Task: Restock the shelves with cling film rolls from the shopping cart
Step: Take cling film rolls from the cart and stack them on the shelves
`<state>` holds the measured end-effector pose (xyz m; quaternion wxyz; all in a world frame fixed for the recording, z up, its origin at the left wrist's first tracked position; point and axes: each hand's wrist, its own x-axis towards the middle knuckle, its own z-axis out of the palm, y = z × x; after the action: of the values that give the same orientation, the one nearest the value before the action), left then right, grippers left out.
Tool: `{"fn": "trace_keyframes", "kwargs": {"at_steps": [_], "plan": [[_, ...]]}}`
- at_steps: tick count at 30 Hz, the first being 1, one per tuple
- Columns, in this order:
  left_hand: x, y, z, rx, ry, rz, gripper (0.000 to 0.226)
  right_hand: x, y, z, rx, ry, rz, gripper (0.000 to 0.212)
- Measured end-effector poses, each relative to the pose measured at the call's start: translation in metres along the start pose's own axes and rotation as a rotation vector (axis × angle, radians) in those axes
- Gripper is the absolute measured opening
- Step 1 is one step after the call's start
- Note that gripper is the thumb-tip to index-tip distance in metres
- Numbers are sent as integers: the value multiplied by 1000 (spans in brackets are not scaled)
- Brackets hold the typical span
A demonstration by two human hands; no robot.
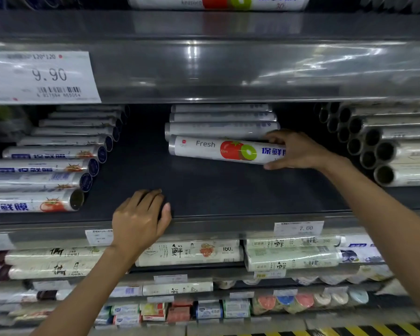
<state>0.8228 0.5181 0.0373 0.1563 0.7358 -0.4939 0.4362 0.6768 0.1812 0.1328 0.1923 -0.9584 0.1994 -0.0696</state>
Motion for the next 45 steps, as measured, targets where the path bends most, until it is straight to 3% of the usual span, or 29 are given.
{"fn": "trace_keyframes", "kwargs": {"at_steps": [5,20,23,26,35,39,42,45], "plan": [[2,2,-1,12,5,-7,46,-3,26,5,19,88,3,69],[3,1,-2,6,-24,-6,42,27,34,27,120,371,2,78],[3,2,-2,0,-41,-13,42,20,44,30,161,435,-5,63],[4,2,-4,3,-63,-15,42,22,44,29,160,460,14,54],[5,4,-7,-47,-100,-47,43,36,36,31,131,496,31,53],[9,3,-13,-80,-203,-61,44,30,34,32,139,481,8,50],[29,4,-30,-192,-286,-242,42,30,39,28,196,418,31,54],[77,-16,-10,-480,-227,-619,25,35,45,22,382,404,110,57]]}}
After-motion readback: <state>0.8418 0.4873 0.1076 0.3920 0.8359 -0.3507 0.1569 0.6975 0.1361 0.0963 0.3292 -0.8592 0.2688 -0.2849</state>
